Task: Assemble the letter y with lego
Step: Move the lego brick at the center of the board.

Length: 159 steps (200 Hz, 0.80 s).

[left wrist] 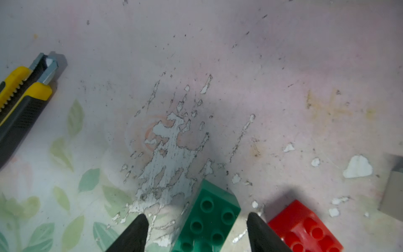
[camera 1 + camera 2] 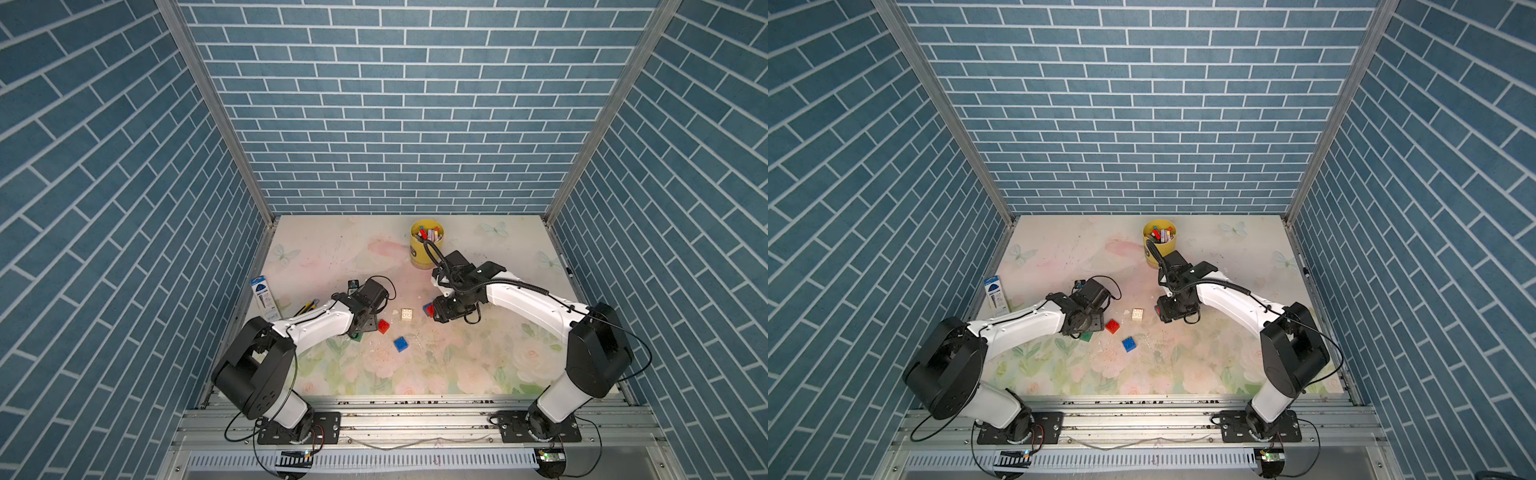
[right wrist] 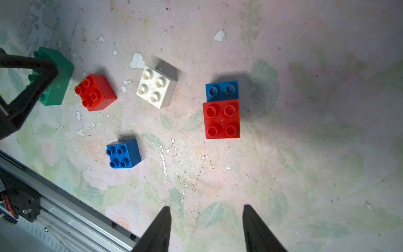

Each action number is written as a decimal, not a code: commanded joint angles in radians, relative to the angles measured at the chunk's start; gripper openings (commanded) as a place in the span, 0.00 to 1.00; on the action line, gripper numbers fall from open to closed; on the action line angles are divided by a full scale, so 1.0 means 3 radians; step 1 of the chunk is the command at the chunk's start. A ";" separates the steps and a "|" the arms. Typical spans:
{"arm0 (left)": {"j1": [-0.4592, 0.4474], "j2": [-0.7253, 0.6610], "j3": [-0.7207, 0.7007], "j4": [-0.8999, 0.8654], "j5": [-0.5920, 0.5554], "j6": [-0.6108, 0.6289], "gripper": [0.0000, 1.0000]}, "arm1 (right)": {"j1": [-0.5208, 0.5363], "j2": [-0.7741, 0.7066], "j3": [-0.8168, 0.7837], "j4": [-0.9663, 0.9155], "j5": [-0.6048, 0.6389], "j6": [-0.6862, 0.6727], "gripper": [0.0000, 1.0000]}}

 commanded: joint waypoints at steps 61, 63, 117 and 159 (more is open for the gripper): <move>-0.0017 0.0161 -0.0111 0.0293 0.0466 0.0126 0.49 | 0.0020 0.0058 0.0029 -0.0027 0.0039 0.0061 0.54; -0.0021 0.0161 -0.0113 0.0305 0.0480 0.0125 0.47 | 0.0018 0.0057 0.0033 -0.0028 0.0041 0.0061 0.54; -0.0272 0.0360 0.0073 0.0354 0.0573 0.0171 0.41 | 0.0017 0.0113 0.0044 -0.0044 0.0109 0.0076 0.54; -0.0423 0.0570 0.0283 0.0402 0.0674 0.0274 0.38 | 0.0017 0.0087 0.0004 -0.0066 0.0195 0.0082 0.54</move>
